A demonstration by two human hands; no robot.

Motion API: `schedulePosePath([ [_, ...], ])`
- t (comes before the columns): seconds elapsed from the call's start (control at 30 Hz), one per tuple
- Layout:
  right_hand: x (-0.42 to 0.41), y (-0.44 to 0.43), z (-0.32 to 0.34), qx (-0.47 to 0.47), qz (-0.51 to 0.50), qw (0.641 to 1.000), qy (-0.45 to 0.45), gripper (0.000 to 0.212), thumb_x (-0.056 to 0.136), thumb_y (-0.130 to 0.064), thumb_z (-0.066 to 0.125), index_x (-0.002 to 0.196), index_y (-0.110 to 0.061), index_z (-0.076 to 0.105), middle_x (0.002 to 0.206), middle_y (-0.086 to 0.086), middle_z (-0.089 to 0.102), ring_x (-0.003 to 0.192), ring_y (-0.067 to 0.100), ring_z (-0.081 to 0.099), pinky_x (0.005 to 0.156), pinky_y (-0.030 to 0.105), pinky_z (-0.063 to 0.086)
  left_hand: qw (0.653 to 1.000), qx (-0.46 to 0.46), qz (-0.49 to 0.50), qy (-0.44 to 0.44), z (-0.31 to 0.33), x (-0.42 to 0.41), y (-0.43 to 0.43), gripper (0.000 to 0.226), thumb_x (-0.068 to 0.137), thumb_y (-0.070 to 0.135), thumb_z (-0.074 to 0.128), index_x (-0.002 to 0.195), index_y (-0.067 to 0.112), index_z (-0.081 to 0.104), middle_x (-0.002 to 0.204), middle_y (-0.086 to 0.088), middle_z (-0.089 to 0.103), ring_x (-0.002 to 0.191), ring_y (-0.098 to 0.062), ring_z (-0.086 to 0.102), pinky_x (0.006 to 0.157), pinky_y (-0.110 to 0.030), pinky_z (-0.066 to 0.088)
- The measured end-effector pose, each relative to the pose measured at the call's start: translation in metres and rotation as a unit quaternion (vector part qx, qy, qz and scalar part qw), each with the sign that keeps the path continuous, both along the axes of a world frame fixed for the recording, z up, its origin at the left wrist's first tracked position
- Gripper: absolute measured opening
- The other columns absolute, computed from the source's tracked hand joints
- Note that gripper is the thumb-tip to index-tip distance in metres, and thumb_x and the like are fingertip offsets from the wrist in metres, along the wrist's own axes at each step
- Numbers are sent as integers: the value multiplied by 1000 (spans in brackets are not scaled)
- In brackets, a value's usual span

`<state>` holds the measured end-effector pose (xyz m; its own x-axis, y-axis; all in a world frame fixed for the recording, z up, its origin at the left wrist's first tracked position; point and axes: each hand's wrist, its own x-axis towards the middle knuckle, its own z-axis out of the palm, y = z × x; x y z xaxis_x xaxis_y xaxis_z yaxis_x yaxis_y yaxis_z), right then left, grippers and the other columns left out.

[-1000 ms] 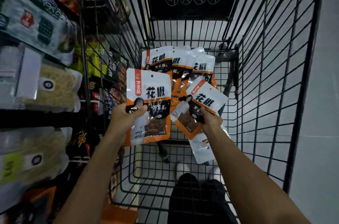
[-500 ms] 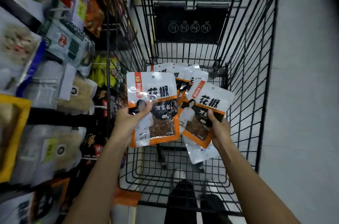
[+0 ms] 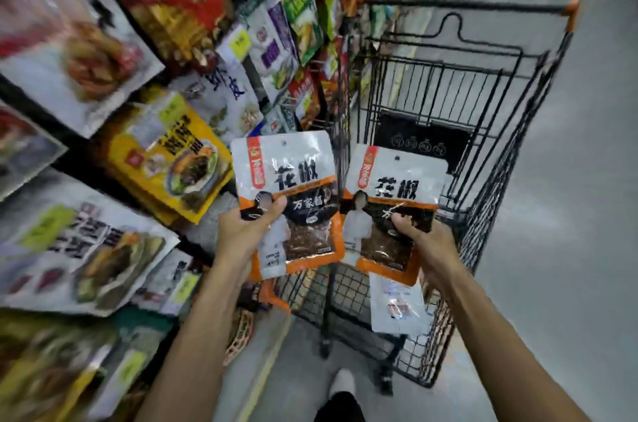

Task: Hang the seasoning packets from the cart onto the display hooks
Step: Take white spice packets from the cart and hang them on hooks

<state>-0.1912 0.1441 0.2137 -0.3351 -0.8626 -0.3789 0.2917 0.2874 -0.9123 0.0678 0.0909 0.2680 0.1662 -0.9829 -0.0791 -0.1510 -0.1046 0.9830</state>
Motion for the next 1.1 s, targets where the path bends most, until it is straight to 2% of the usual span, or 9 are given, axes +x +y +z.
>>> schedulePosePath([
  [0.2, 39, 21, 77, -80, 131, 988, -34, 8, 82, -14, 73, 89, -11, 72, 98, 18, 73, 94, 36, 69, 85, 50, 56, 992, -81, 99, -23, 79, 63, 96, 43, 59, 46, 81, 80, 12, 67, 82, 2, 70, 74, -13, 64, 72, -28, 51],
  [0.4, 115, 51, 149, -166, 265, 949, -28, 26, 84, -24, 70, 108, -13, 68, 91, -8, 76, 86, 5, 71, 60, 11, 53, 966, -138, 209, -60, 159, 124, 206, 49, 62, 41, 81, 87, 1, 67, 77, -3, 66, 72, -16, 62, 69, -33, 53],
  [0.57, 197, 87, 198, -218, 373, 902, -20, 27, 86, -22, 69, 110, -11, 66, 94, -11, 75, 88, -4, 68, 72, 10, 50, 925, -179, 314, -120, 206, 180, 303, 39, 72, 36, 79, 79, 5, 57, 60, 1, 47, 59, -18, 47, 57, -32, 42],
  [0.67, 246, 114, 222, -248, 424, 871, -12, 5, 87, -22, 68, 91, -21, 65, 71, -28, 70, 69, -19, 62, 55, 0, 45, 904, -179, 366, -131, 223, 213, 362, 45, 68, 43, 76, 70, 13, 43, 53, 4, 35, 59, -19, 38, 59, -40, 36],
  [0.77, 298, 146, 240, -271, 450, 851, -17, 18, 84, -24, 71, 73, -20, 57, 57, -30, 64, 62, -23, 56, 59, 8, 48, 879, -200, 410, -138, 233, 242, 417, 38, 70, 41, 77, 79, 10, 58, 60, 4, 39, 59, -30, 45, 61, -46, 43],
  [0.83, 331, 166, 247, -275, 474, 836, -31, 21, 85, -21, 71, 70, -21, 56, 57, -32, 62, 62, -23, 56, 64, 13, 46, 866, -208, 434, -137, 236, 261, 451, 50, 68, 43, 77, 82, -1, 59, 80, -23, 59, 62, -40, 46, 56, -48, 42],
  [0.87, 346, 177, 249, -274, 488, 828, -37, 20, 85, -21, 71, 72, -24, 56, 59, -31, 63, 62, -21, 57, 67, 15, 44, 862, -205, 444, -131, 235, 273, 468, 51, 63, 47, 77, 75, 3, 56, 57, -11, 52, 54, -31, 45, 52, -43, 39],
  [0.93, 375, 198, 253, -279, 517, 809, -32, 12, 81, -29, 73, 78, -29, 62, 69, -28, 68, 70, -15, 61, 73, 18, 42, 861, -193, 455, -123, 232, 297, 496, 48, 60, 49, 77, 73, 9, 54, 62, -2, 54, 55, -14, 51, 53, -29, 41],
  [1.1, 429, 249, 259, -286, 530, 798, -5, 23, 64, -43, 75, 72, -21, 71, 72, -15, 74, 75, -2, 68, 69, 23, 44, 873, -166, 448, -102, 209, 356, 547, 38, 68, 38, 81, 75, 9, 57, 72, -11, 55, 66, -19, 52, 61, -35, 44],
])
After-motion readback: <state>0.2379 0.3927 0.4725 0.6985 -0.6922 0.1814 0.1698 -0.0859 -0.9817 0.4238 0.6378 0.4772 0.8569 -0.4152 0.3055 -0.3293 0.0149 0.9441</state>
